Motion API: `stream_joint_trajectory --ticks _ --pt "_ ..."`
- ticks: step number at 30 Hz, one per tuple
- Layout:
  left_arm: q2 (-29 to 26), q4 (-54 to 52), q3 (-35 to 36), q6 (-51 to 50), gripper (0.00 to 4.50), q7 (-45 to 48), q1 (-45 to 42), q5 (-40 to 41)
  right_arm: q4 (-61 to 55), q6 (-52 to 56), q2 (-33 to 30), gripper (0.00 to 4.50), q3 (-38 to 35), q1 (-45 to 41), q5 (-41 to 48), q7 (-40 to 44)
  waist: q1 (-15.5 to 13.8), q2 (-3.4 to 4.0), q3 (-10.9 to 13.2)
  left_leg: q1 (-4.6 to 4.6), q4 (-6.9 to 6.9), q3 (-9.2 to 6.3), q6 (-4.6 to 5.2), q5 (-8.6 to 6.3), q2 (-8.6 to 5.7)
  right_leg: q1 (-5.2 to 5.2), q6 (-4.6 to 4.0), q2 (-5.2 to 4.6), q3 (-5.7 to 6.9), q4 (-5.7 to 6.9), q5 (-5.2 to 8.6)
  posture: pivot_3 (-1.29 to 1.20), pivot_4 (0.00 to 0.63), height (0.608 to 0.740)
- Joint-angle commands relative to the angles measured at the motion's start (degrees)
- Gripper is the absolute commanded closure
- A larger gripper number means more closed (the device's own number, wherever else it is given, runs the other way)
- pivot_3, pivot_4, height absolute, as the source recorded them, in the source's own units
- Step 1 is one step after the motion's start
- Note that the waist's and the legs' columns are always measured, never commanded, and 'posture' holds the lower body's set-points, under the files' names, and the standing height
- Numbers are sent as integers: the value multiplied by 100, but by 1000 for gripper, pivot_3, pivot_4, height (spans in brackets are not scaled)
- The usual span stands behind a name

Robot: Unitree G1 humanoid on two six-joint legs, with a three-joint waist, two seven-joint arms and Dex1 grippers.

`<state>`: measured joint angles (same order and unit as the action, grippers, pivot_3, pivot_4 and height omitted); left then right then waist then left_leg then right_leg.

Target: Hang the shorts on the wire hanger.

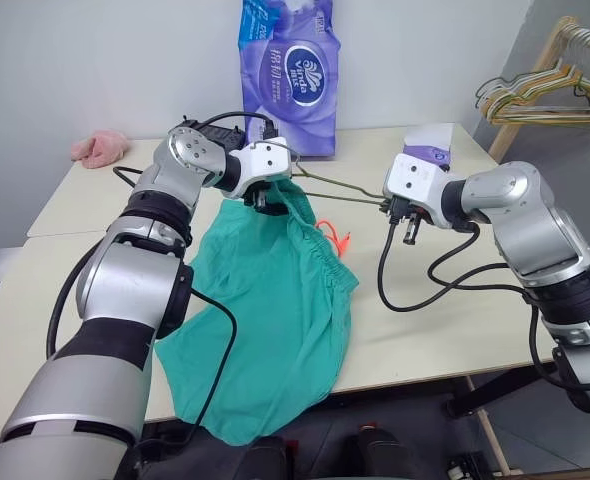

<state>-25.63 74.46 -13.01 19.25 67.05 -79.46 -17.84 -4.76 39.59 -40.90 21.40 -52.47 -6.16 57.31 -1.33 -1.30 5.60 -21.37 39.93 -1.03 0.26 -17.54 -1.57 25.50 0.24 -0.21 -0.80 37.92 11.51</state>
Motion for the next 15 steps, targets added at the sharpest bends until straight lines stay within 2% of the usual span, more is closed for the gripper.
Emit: stream_joint_trajectory --ticks 1,9,15 --pt "112 -131 59 59 2053 52 -172 102 -323 -105 100 4500 -214 -243 88 -17 0 0 0 0 0 0 0 0 0 0 0 0 0 0 0 45 33 740" --pt "102 -134 78 79 4356 116 -172 118 -337 -120 114 4500 -226 -227 100 -25 0 0 0 0 1 0 0 0 0 0 0 0 0 2 0 44 32 740" --pt "74 -145 96 97 4456 171 -151 127 -368 -104 125 4500 -227 -236 110 -27 0 0 0 0 1 0 0 0 0 0 0 0 0 2 0 44 35 740"
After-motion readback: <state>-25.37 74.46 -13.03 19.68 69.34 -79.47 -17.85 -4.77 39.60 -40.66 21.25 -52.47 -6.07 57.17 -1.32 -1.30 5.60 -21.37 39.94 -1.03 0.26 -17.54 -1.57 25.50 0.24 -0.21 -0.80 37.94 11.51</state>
